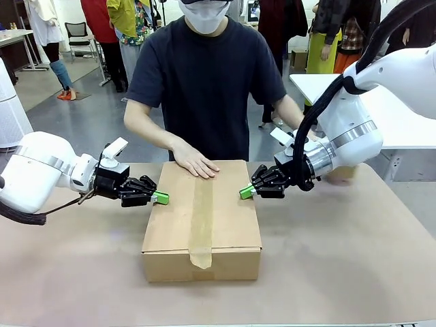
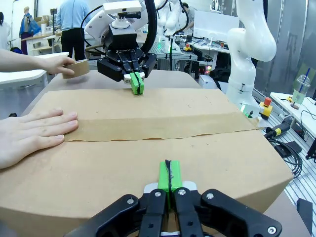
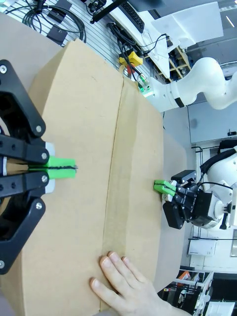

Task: Wrap the clocks to prevent damage.
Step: After the human seals the box with tape, release both hands from the side flaps of the Package Box.

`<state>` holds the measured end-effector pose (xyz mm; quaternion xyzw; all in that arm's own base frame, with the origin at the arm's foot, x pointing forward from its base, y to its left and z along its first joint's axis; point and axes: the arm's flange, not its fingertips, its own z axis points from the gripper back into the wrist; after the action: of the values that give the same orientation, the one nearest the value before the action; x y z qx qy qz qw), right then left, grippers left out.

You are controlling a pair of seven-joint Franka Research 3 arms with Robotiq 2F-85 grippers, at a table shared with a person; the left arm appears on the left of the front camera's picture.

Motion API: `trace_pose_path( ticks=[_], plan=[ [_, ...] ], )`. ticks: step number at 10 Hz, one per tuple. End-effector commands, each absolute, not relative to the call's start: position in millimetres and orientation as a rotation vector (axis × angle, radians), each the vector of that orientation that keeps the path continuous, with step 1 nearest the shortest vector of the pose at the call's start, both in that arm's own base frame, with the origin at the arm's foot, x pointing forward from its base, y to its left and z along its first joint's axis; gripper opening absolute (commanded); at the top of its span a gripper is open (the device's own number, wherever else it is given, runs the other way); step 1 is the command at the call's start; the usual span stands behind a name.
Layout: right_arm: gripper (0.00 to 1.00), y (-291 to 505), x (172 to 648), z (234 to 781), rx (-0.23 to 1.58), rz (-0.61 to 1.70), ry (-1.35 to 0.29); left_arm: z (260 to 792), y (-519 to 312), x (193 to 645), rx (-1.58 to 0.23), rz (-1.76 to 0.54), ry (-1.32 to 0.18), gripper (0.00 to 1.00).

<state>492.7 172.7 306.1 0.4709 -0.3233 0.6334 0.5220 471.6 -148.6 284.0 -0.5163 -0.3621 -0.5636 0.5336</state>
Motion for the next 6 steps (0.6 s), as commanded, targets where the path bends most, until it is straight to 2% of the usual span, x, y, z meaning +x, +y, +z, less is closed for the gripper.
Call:
trace_pose_path(
  ticks=[1, 6],
  plan=[
    [0.01, 172.3, 493.6, 303.8, 1.122, 1.509, -0.774, 281.9, -149.2, 470.8, -1.224, -1.334, -0.868, 0.00],
    [0.01, 172.3, 493.6, 303.8, 1.122, 1.509, -0.774, 281.9, -149.2, 470.8, -1.224, -1.334, -0.868, 0.00]
  ],
)
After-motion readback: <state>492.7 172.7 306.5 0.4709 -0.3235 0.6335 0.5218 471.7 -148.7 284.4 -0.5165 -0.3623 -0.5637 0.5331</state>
